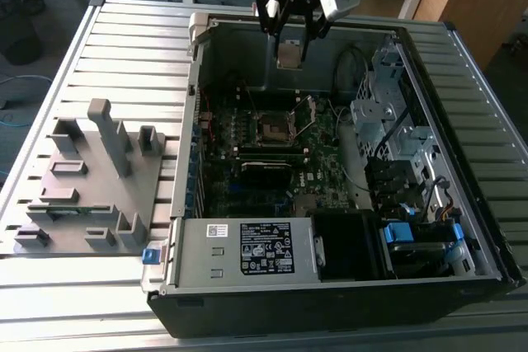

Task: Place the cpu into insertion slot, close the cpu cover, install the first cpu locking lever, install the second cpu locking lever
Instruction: 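Place the cpu into insertion slot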

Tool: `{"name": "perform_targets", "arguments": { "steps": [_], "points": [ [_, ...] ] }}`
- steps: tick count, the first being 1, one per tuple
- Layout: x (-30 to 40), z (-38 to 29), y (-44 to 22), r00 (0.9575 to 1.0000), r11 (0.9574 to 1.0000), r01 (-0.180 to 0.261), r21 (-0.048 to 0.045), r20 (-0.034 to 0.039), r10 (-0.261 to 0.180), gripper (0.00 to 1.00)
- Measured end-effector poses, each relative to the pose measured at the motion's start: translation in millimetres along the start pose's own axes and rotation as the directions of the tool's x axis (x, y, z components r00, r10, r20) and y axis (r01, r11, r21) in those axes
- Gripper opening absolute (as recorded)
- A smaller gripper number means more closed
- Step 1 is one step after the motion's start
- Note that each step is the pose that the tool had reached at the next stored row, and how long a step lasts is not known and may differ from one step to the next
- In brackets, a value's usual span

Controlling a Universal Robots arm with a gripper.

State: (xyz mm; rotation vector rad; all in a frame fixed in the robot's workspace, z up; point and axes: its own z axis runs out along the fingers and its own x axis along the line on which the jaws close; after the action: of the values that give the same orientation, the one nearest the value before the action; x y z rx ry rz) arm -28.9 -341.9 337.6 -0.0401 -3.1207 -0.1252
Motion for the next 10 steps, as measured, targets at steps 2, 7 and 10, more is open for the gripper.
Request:
{"name": "perform_targets", "arguments": {
  "steps": [2,7,10],
  "points": [
    [0.0,0.4,0.0,1.0000,1.0000,0.000,0.0001,0.0001,0.000,0.54],
    [-0.2,12.4,-1.0,1.0000,1.0000,0.000,0.0011,0.0001,0.000,0.54],
    [-0.2,12.6,-1.0,1.0000,1.0000,0.000,0.0011,0.0002,0.000,0.54]
  ]
}}
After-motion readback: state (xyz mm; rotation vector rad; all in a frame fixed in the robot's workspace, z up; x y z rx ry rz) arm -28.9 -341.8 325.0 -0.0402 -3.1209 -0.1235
